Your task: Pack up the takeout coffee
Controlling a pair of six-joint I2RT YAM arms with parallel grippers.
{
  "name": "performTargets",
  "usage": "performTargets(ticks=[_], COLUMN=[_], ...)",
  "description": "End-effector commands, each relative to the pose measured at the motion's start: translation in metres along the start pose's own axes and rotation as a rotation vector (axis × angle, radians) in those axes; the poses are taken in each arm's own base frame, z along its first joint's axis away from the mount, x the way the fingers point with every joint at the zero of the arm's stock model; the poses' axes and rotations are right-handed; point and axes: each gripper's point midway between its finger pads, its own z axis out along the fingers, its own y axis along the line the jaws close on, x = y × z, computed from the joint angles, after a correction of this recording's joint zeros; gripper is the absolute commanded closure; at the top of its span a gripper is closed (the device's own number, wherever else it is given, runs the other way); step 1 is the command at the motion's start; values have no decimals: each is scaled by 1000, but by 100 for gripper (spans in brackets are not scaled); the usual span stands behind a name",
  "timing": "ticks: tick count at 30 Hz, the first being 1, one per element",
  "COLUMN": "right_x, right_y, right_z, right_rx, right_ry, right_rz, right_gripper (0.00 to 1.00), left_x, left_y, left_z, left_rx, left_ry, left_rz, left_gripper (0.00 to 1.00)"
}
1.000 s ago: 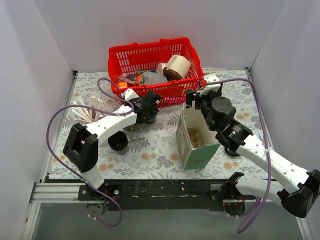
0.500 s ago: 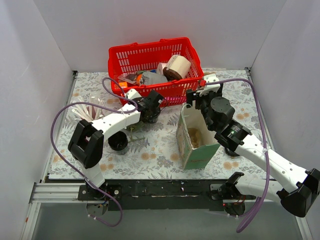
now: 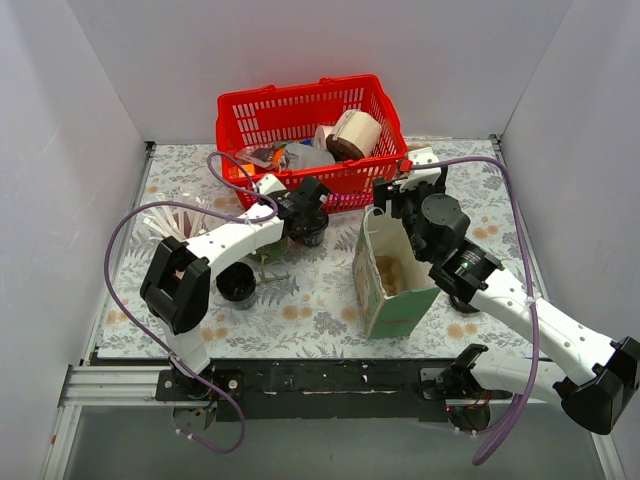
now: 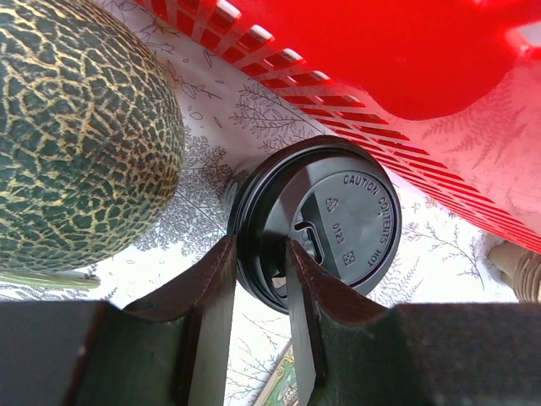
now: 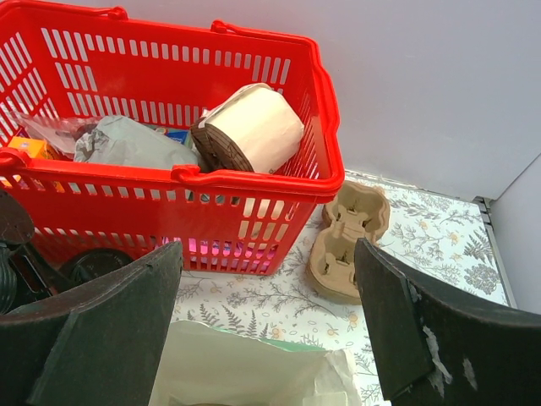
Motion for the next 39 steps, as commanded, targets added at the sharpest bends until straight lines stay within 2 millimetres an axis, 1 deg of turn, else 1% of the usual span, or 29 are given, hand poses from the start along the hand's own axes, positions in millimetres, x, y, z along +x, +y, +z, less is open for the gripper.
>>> performTargets(ticks=[1, 2, 5, 10, 13, 15, 17, 19, 20, 21, 22, 23, 26, 28, 31, 34, 36, 38, 39], right_x=[-9, -9, -8, -7, -9, -10, -12, -13, -13, -14, -14, -16, -14, -15, -11, -9, -9, -10, -11], right_y=[-7, -7, -9, -12, -14, -15, -14, -12, -13, -13, -12, -12, -12, -15, -14, -17, -18, -19, -19], right_z=[2, 2, 1, 1, 0, -1, -2, -2, -2, -2, -2, -3, -3, -3, -4, -6, -6, -7, -7], right_rx=[42, 42, 54, 69, 74, 75, 69, 59, 60, 60, 57, 56, 58, 68, 65, 77, 83, 88, 87], right_ry=[-41, -41, -37, -33, -38, -42, -47, -49, -50, -50, -50, -53, -43, -43, -34, -30, -26, -28, -31], right_rz=[26, 26, 24, 17, 19, 23, 27, 30, 31, 34, 34, 39, 36, 40, 49, 50, 48, 47, 49], right_gripper=[10, 10, 10, 10, 10, 10, 10, 10, 10, 10, 10, 10, 10, 10, 10, 10, 10, 10, 10], left_x=[-11, -9, -8, -5, -5, -6, -10, -6, -7, -5, -3, 0, 0, -3, 1, 10, 13, 13, 13], left_y=[-24, -25, -27, -30, -34, -32, -32, -27, -32, -32, -31, -35, -36, -36, -35, -34, -36, -39, -39], left_z=[-12, -12, -11, -7, -11, -13, -19, -22, -28, -30, -31, -36, -41, -44, -44, -40, -40, -41, -42], left_rx=[49, 56, 54, 55, 68, 66, 87, 100, 133, 141, 148, 178, 197, 204, 209, 210, 214, 217, 219], left_ry=[13, 26, 30, 36, 46, 47, 47, 68, 77, 92, 104, 128, 137, 135, 150, 181, 196, 200, 201], left_rz=[-204, -194, -155, -97, -66, -42, -16, 39, 45, 54, 66, 88, 117, 125, 145, 179, 192, 186, 176], left_gripper=[74, 72, 71, 77, 81, 81, 81, 81, 81, 82, 84, 88, 94, 95, 94, 94, 90, 81, 78])
